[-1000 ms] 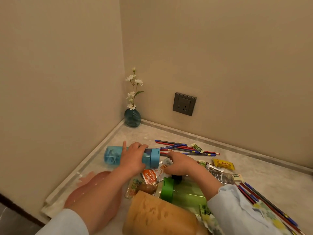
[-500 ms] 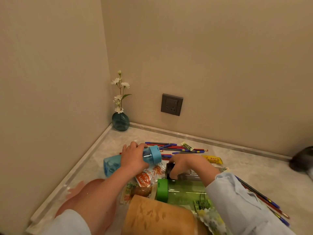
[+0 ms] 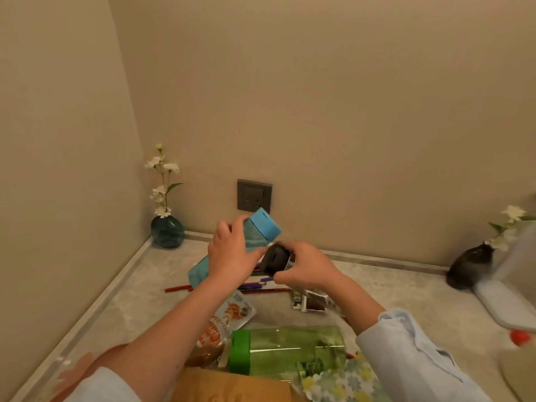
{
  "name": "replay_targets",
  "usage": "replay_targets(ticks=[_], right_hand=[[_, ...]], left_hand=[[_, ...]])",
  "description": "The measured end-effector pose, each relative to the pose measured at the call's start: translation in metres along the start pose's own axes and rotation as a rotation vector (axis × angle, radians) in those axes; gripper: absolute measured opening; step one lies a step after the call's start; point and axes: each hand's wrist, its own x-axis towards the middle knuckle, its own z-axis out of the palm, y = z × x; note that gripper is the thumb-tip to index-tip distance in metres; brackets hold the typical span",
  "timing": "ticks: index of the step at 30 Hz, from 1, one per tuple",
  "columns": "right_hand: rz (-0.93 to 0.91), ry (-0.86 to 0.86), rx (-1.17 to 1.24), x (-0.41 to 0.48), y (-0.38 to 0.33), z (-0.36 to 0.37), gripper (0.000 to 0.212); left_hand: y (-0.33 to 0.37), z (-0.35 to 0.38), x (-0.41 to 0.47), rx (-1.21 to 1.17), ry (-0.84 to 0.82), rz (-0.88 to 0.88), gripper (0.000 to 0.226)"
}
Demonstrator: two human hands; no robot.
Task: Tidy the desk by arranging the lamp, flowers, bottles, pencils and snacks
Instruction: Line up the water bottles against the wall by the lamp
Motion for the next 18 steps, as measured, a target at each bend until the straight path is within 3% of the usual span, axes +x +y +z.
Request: replay_targets(ticks=[8, 15, 18], right_hand=[[0.126, 0.325, 0.079, -0.036, 0.066, -0.086, 0.078], [0.241, 0.461, 0.233, -0.076, 0.14, -0.148, 0.071], [0.286, 0.494, 0.287, -0.093, 0.169, -0.163, 0.071]], left_hand=[[0.099, 0.042, 0.004, -0.374, -0.055, 0.069, 0.078], [0.181, 0.099, -0.002, -0.563, -0.217, 0.065, 0.08], [0.209, 0.124, -0.007, -0.577, -0.302, 0.055, 0.069]])
